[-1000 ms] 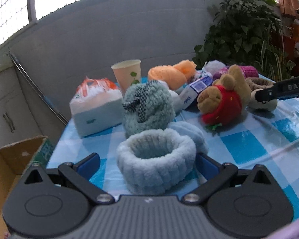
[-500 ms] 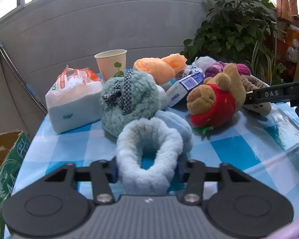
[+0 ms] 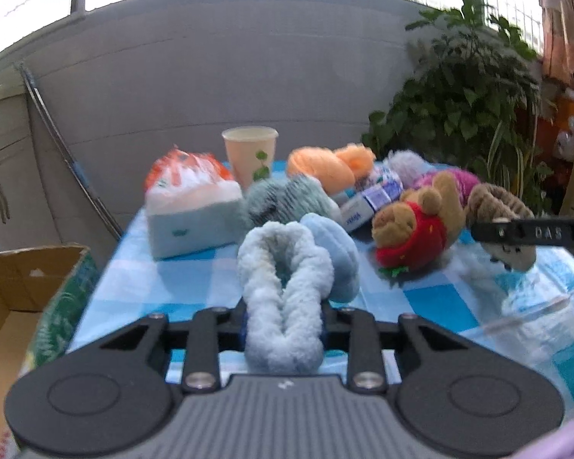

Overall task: Organize soft objects
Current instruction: 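Carry both wristbands to the cardboard box and open both grippers to drop them, then move both grippers back toward the table of soft toys, then grasp the pink knit sock roll with the right gripper while the left grasps the teddy bear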

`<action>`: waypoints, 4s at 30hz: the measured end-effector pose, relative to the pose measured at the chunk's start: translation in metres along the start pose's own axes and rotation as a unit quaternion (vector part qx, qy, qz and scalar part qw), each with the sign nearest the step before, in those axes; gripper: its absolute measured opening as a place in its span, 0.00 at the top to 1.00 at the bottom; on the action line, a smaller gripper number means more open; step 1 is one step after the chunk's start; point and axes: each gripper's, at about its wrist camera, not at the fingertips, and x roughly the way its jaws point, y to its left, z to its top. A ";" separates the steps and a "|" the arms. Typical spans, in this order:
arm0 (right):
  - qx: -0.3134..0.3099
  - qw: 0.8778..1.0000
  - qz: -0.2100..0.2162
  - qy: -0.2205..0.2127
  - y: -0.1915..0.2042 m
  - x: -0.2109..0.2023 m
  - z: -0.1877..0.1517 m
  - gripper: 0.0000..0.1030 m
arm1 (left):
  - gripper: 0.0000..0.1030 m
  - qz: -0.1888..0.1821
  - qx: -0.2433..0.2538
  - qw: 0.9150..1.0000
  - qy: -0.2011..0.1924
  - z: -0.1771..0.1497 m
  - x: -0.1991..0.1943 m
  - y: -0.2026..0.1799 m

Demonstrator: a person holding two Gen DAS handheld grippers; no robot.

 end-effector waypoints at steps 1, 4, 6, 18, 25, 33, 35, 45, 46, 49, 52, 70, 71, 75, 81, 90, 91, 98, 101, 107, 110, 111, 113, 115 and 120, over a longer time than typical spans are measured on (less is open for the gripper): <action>0.002 1.000 0.006 -0.001 0.005 -0.004 0.001 0.39 | 0.72 0.001 -0.003 1.000 -0.004 0.001 -0.005 0.003; -0.001 1.000 0.028 -0.005 0.019 -0.017 0.002 0.39 | 0.72 0.006 -0.013 1.000 -0.018 0.005 -0.022 0.013; -0.007 0.999 0.048 -0.008 0.034 -0.021 0.005 0.39 | 0.72 0.013 -0.021 0.999 -0.029 0.007 -0.033 0.023; -0.067 0.974 0.215 0.021 0.181 0.001 0.019 0.39 | 0.72 0.111 -0.067 0.990 -0.056 -0.003 -0.087 0.112; -0.099 0.952 0.284 0.062 0.268 0.038 0.011 0.39 | 0.72 0.184 -0.107 0.976 -0.032 -0.026 -0.089 0.176; -0.095 0.936 0.316 0.122 0.309 0.062 -0.001 0.37 | 0.72 0.222 -0.140 0.965 0.009 -0.054 -0.075 0.216; -0.097 0.931 0.324 0.137 0.314 0.064 -0.004 0.36 | 0.72 0.224 -0.144 0.964 0.018 -0.058 -0.072 0.222; -0.078 0.936 0.317 0.134 0.297 0.047 0.003 0.03 | 0.54 0.225 -0.149 0.962 0.046 -0.066 -0.062 0.228; -0.073 0.938 0.315 0.129 0.294 0.044 0.005 0.03 | 0.53 0.226 -0.149 0.962 0.046 -0.066 -0.062 0.228; -0.063 0.946 0.300 0.107 0.274 0.027 0.013 0.02 | 0.42 0.229 -0.147 0.961 0.042 -0.064 -0.066 0.227; -0.057 0.955 0.279 0.089 0.254 0.012 0.018 0.02 | 0.34 0.235 -0.137 0.962 0.034 -0.060 -0.074 0.221; -0.028 0.982 0.182 0.031 0.163 -0.056 0.007 0.00 | 0.19 0.221 -0.100 0.970 -0.002 -0.027 -0.094 0.167; -0.027 0.983 0.179 0.031 0.168 -0.054 0.006 0.00 | 0.17 0.217 -0.096 0.971 -0.004 -0.025 -0.094 0.163; -0.026 0.987 0.158 0.020 0.155 -0.061 0.002 0.00 | 0.17 0.202 -0.081 0.976 -0.011 -0.019 -0.095 0.142; -0.019 0.991 0.134 0.012 0.132 -0.071 -0.004 0.00 | 0.17 0.184 -0.060 0.981 -0.015 -0.011 -0.093 0.115; 0.003 0.994 0.105 -0.003 0.094 -0.081 -0.011 0.00 | 0.17 0.157 -0.028 0.987 -0.021 0.001 -0.087 0.070; 0.007 0.995 0.101 -0.004 0.088 -0.081 -0.011 0.00 | 0.17 0.155 -0.025 0.987 -0.022 0.001 -0.087 0.066; 0.027 0.997 0.079 -0.006 0.051 -0.083 -0.015 0.00 | 0.17 0.133 -0.002 0.991 -0.024 0.010 -0.076 0.028; 0.038 0.997 0.069 -0.007 0.032 -0.080 -0.015 0.00 | 0.17 0.122 0.008 0.992 -0.023 0.014 -0.070 0.013; 0.062 0.997 0.042 -0.009 -0.007 -0.071 -0.009 0.00 | 0.17 0.098 0.025 0.995 -0.027 0.021 -0.054 -0.014; 0.074 0.997 0.030 -0.008 -0.025 -0.062 -0.002 0.00 | 0.17 0.078 0.039 0.996 -0.029 0.023 -0.044 -0.031; 0.076 0.997 0.030 -0.007 -0.027 -0.059 0.000 0.00 | 0.17 0.071 0.044 0.996 -0.030 0.024 -0.041 -0.036; 0.083 0.996 0.032 -0.006 -0.035 -0.052 0.006 0.00 | 0.17 0.055 0.057 0.996 -0.033 0.026 -0.032 -0.048; 0.089 0.995 0.036 -0.007 -0.043 -0.042 0.015 0.00 | 0.17 0.037 0.067 0.996 -0.038 0.028 -0.022 -0.058; 0.111 0.993 0.049 -0.003 -0.064 -0.014 0.035 0.00 | 0.17 0.005 0.091 0.995 -0.046 0.032 0.006 -0.082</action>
